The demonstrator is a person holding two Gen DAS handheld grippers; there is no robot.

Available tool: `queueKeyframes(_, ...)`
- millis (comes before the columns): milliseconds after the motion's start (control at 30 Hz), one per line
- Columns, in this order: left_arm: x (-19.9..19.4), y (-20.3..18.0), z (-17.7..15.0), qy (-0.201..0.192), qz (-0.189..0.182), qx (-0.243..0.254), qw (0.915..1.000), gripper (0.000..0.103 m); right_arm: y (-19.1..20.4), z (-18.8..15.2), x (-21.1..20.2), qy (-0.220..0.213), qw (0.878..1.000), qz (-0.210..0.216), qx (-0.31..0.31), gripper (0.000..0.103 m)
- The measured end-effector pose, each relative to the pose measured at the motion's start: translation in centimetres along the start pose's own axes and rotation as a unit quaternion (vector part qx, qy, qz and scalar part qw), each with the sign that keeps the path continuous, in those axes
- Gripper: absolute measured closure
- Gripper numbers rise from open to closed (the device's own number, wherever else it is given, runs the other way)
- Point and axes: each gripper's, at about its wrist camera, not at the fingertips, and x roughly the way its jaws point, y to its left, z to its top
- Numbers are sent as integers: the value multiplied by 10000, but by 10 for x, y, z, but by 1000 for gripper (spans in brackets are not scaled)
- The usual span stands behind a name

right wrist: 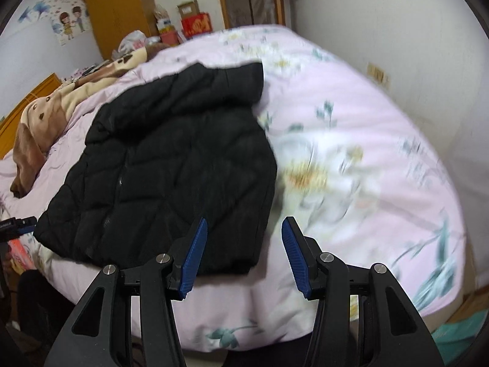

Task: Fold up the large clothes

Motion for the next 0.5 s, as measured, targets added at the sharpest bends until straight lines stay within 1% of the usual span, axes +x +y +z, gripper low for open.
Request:
queueKeyframes(67,4,-3,-1,-62,28,-19,10000,35,-1,-9,8,48,10000,-57,55,51)
queueKeyframes(167,14,-13,-4,16,-64,80,9999,35,-3,-16,24,212,9997,8,107,51)
queueKeyframes(200,18,-14,-5,86,-44,89,9999,35,-2,-16,28,277,9996,49,93,45)
queueKeyframes(233,27,-15,-7,208,-16,59,9998,35,-2,-17,33,351,9993,82,84,36)
queueKeyframes(267,32,-15,-8,240,-2,9,9997,35,-1,-17,37,385,9992,117,77,34)
queueKeyframes(333,39,-15,-10,225,78,-3,9997,35,2,-16,42,405,9990,169,35,34)
queueKeyframes(400,46,-16,-13,266,301,23,9992,35,4,-15,46,414,9989,197,5,34)
queueKeyframes(500,55,-13,-17,345,423,31,9985,35,6,-15,55,541,9982,237,41,34)
